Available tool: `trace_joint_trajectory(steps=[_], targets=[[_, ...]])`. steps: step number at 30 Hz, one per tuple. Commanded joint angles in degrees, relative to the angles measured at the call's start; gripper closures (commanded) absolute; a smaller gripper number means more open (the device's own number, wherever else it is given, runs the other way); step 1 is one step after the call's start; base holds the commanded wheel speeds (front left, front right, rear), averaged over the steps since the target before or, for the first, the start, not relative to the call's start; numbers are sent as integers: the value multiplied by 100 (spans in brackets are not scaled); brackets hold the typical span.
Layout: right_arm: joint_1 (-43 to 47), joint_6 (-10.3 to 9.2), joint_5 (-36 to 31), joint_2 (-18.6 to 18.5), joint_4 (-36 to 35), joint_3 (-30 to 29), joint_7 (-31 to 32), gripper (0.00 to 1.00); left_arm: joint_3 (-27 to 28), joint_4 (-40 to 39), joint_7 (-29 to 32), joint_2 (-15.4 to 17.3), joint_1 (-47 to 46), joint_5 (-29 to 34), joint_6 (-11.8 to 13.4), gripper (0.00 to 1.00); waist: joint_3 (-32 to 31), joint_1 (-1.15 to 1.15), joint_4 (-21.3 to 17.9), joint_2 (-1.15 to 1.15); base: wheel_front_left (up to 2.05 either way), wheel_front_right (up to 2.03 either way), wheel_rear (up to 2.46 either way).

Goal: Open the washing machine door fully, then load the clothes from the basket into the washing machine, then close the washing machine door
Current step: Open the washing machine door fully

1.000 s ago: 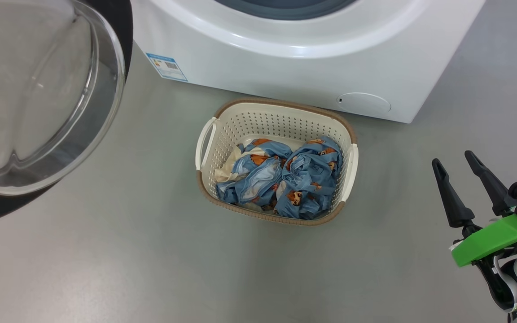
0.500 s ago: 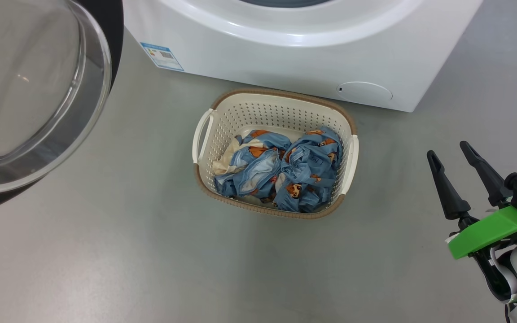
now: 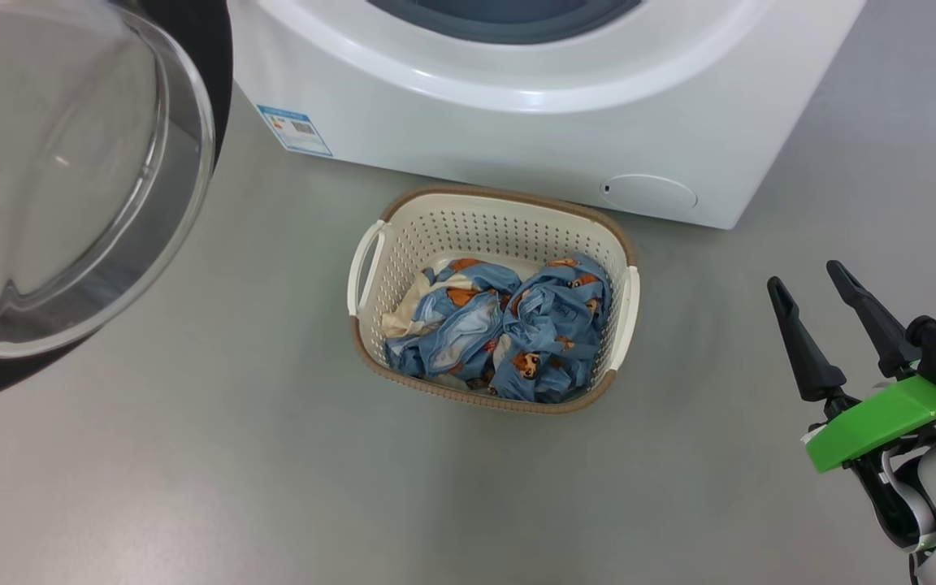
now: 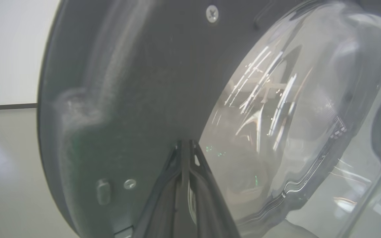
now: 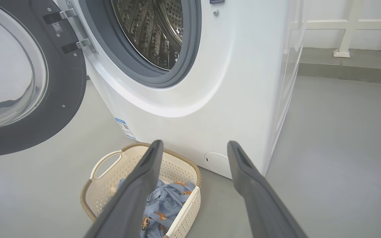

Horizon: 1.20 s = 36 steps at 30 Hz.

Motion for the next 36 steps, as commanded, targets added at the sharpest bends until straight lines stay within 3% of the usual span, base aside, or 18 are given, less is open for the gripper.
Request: trace_joint_trajectory(steps=[1,18,19,21,22,24,25,26,36], targets=[[72,43,-12,-35,-98,109,-69,0,23,-204,-36,393,221,-98,12,100,-92,0,9,0,0,0,0],[421,43,55,172,-92,36,-69,0,-525,-1262,-36,17,1239,-429,10,99,-758,0,-28,0,0,0,0],[435,43,53,182,-100,23,-69,0,-560,-1343,-36,-18,1287,-419,10,87,-777,0,-37,0,0,0,0],[452,43,52,194,-104,19,-69,0,-588,-1418,-36,-50,1338,-407,10,83,-807,0,-52,0,0,0,0],[471,43,52,205,-108,9,-69,0,-626,-1496,-36,-85,1391,-389,10,63,-837,0,-67,0,0,0,0],[511,43,50,232,-119,-10,-69,0,-692,-1650,-36,-162,1498,-364,10,51,-896,0,-101,0,0,0,0],[537,43,52,243,-125,-28,-69,0,-718,-1734,-36,-209,1552,-345,10,23,-929,0,-119,0,0,0,0],[563,43,54,253,-131,-42,-69,0,-731,-1812,-36,-254,1604,-327,10,3,-957,0,-136,0,0,0,0],[811,43,63,339,-192,-170,-69,0,-1147,-2432,-36,-620,2192,-334,10,0,-1214,0,-360,0,0,0,0]])
